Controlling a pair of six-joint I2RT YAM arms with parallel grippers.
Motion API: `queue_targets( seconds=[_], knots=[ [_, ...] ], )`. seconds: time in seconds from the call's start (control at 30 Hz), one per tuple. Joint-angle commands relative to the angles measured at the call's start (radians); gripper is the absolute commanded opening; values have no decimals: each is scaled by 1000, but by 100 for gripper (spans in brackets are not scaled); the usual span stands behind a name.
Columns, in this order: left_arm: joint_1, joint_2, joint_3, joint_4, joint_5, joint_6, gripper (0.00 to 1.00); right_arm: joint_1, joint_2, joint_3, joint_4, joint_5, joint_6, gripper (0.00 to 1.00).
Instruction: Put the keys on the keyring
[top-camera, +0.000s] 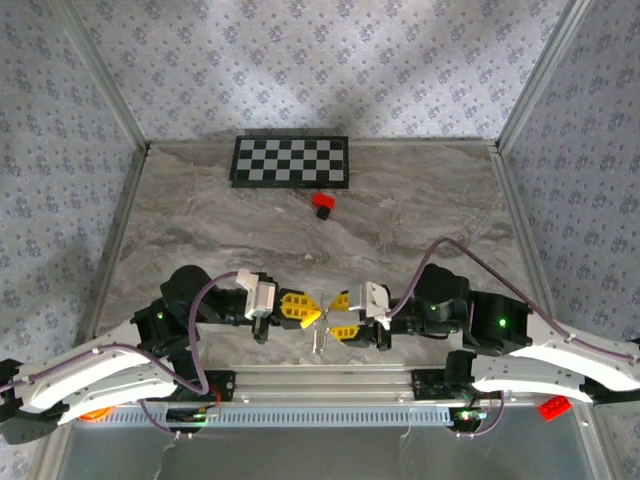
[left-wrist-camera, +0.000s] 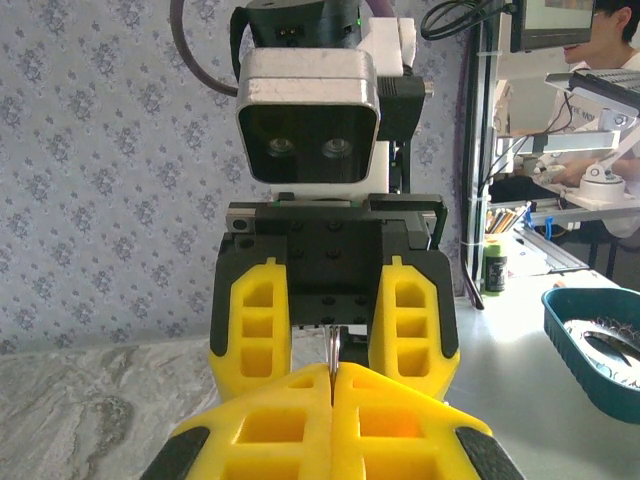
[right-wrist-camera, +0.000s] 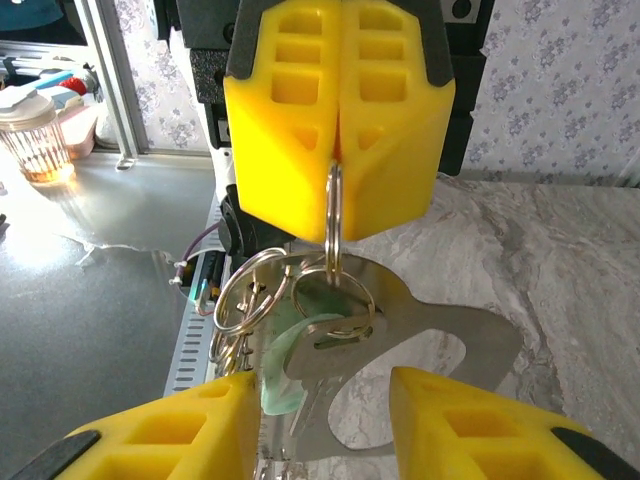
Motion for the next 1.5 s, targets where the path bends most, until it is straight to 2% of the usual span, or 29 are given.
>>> queue_targets(
  seconds=[0.0,0.37,0.87,1.47],
  knots=[
    [-3,-21,7,65,-12,-10,0,11,-6,-15,53,0,15,38],
    [-2,-32,1,70,-22,-16,0,15,9,-34,88,0,11,38],
    [-2,-46,-9,57,-65,-16,0,11,26,-81,213,30,49,29],
    [-3,-61,-17,51,-72,-10,0,8,-60,-98,165,180,34,4]
  ],
)
